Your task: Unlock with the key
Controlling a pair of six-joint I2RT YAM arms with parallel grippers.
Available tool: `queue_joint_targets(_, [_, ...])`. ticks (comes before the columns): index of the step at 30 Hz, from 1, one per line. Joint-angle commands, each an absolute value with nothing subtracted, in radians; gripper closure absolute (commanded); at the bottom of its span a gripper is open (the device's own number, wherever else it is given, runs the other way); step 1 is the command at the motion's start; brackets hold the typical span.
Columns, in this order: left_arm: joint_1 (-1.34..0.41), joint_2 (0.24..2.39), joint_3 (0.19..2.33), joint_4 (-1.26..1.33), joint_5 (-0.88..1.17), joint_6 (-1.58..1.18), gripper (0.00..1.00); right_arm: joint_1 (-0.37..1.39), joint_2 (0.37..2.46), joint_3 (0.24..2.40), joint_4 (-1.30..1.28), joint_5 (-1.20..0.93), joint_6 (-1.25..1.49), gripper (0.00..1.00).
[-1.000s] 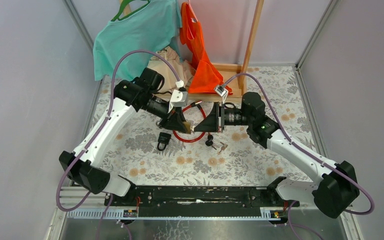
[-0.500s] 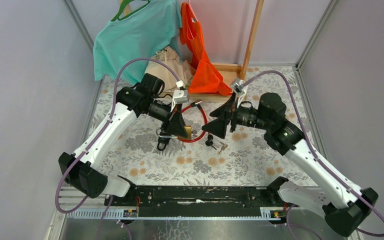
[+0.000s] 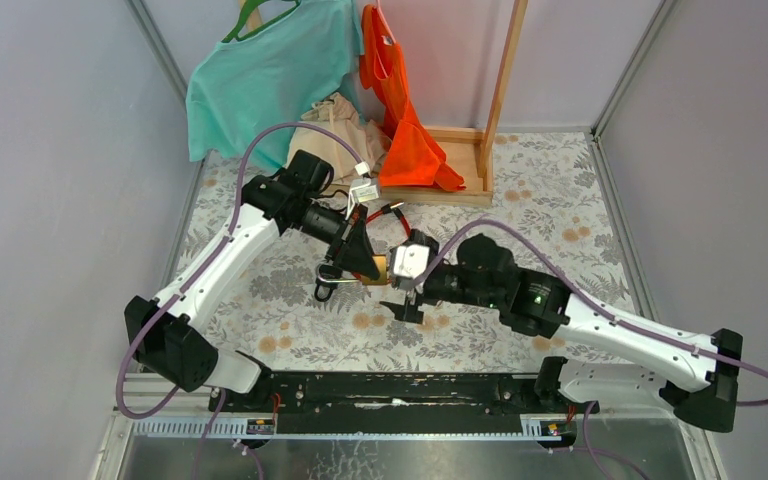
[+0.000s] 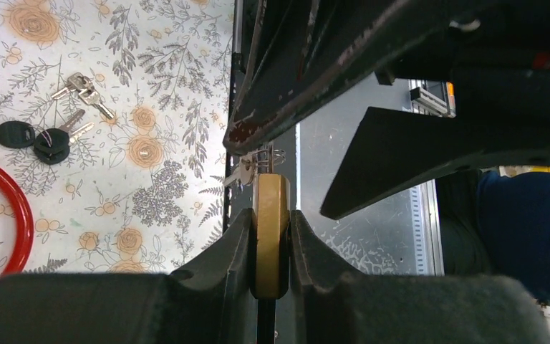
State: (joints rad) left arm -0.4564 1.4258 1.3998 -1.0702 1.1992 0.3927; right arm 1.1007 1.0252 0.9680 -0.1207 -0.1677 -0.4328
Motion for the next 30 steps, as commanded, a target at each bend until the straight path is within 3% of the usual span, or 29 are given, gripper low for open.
queue_joint_targets(1, [-0.454, 1.409, 1.389, -1.028, 1.273, 0.36, 1.0, 1.186, 1.05, 1.024, -0.131, 0.071, -0.68, 0.0])
queue_joint_targets(14, [-0.453, 1.413, 1.386, -1.026, 1.29, 0.354, 1.0, 1.287, 1.148, 1.065, -0.119, 0.232, -0.856, 0.0])
queue_joint_targets(17, [-0.454, 1.414, 1.388, -1.026, 1.29, 0.353, 1.0, 1.297, 1.167, 1.078, -0.12, 0.245, -0.871, 0.04])
queue_joint_targets(25, [-0.454, 1.418, 1.39, -1.029, 1.281, 0.349, 1.0, 1.332, 1.213, 1.118, -0.134, 0.306, -0.915, 0.29])
queue_joint_targets(28, [-0.457, 1.418, 1.391, -1.028, 1.272, 0.344, 1.0, 1.339, 1.228, 1.141, -0.141, 0.315, -0.905, 0.48])
queue_joint_targets(30, [-0.457, 1.417, 1.391, -1.028, 1.267, 0.342, 0.99, 1.339, 1.235, 1.146, -0.141, 0.325, -0.89, 0.66])
